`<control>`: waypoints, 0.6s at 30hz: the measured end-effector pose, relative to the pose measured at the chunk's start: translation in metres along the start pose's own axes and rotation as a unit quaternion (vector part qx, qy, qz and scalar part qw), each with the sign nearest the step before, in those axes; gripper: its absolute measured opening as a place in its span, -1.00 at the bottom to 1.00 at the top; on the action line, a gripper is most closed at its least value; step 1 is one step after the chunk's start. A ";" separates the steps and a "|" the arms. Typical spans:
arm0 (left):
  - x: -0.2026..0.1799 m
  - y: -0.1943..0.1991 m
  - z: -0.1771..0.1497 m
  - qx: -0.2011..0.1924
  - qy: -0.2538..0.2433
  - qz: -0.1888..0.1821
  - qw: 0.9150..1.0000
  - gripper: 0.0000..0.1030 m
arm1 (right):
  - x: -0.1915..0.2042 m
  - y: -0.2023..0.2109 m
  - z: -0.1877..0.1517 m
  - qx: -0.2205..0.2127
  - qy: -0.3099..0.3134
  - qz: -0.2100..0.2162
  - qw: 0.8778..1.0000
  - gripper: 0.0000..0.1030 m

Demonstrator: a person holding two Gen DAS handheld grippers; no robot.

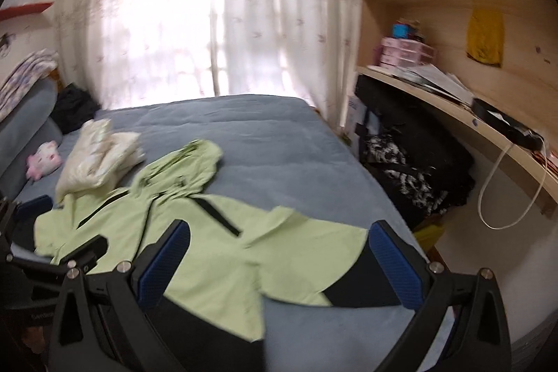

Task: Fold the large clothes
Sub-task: 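Move the right tool to the black sleeve cuff beside the jacket body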

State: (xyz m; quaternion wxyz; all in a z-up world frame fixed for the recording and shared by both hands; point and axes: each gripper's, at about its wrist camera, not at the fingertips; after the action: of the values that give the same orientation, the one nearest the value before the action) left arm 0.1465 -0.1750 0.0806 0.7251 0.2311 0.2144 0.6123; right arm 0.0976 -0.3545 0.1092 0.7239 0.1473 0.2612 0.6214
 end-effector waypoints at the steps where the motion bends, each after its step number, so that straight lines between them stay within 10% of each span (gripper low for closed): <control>1: -0.007 -0.007 0.005 -0.003 0.002 -0.003 1.000 0.98 | 0.000 0.000 0.000 0.000 0.000 0.000 1.000 1.00; 6: -0.041 -0.049 0.023 -0.011 0.021 -0.003 1.000 0.98 | -0.070 -0.045 -0.004 0.030 -0.038 -0.073 0.996 0.99; 13: -0.086 -0.134 0.015 0.007 0.007 0.014 1.000 0.98 | -0.149 -0.116 -0.049 0.123 -0.127 -0.022 0.984 0.89; 18: -0.106 -0.186 -0.007 0.042 0.016 0.027 0.999 0.98 | -0.190 -0.170 -0.122 0.228 -0.245 0.006 0.942 0.70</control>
State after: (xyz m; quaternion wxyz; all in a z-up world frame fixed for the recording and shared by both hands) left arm 0.2719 -0.3057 -0.0335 0.6944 0.2569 0.2453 0.6258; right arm 0.1512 -0.5851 -0.0450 0.7086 0.4575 0.2100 0.4944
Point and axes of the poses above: each gripper's, at about its wrist camera, not at the fingertips, and y roughly against the way its jaws point, x to its left, z to its top, and after that the axes turned 9 degrees about y, right-handed
